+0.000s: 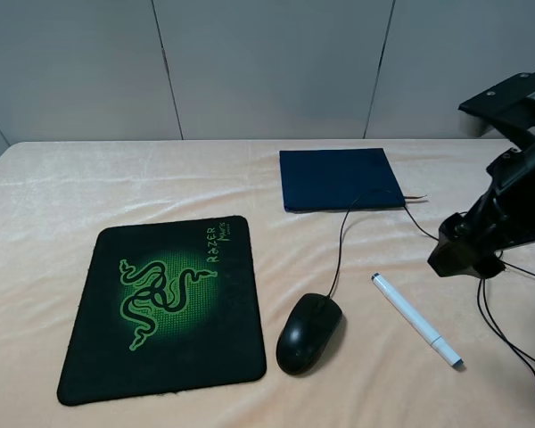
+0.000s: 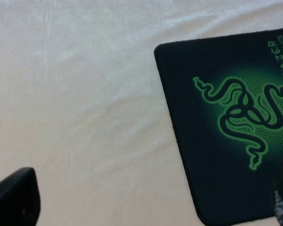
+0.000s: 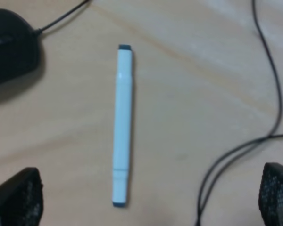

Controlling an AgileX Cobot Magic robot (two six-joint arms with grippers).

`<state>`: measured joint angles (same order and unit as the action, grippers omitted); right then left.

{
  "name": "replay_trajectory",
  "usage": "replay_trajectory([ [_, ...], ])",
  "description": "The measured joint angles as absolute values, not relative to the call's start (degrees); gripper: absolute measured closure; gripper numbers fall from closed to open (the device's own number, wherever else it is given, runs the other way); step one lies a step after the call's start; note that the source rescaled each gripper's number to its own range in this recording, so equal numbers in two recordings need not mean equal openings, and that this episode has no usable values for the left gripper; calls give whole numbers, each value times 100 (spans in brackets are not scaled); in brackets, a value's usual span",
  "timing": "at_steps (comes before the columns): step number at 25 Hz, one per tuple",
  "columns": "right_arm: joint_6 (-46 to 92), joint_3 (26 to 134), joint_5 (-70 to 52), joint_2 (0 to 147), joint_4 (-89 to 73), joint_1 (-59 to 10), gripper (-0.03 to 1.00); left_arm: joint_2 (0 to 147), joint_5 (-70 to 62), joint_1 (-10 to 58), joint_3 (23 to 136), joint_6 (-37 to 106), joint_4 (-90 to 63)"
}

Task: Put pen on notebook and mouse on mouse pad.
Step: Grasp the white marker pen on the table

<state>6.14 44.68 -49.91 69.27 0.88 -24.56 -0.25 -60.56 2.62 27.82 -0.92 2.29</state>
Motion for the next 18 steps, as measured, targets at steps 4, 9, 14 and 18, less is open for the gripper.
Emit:
replay_trajectory([
  [4, 692, 4473, -4674, 7454, -95, -2456, -3, -25, -6056, 262, 2782, -92, 229],
  [9, 728, 4473, -4324, 8129, -163, -2456, -3, -25, -6056, 262, 2782, -92, 229],
  [14, 728, 4473, -4161, 8786, -170, -2456, -3, -25, -6056, 262, 2782, -92, 229],
  [18, 728, 4473, -3963, 9171, -187, -2456, -3, -25, -6056, 262, 2782, -92, 229],
])
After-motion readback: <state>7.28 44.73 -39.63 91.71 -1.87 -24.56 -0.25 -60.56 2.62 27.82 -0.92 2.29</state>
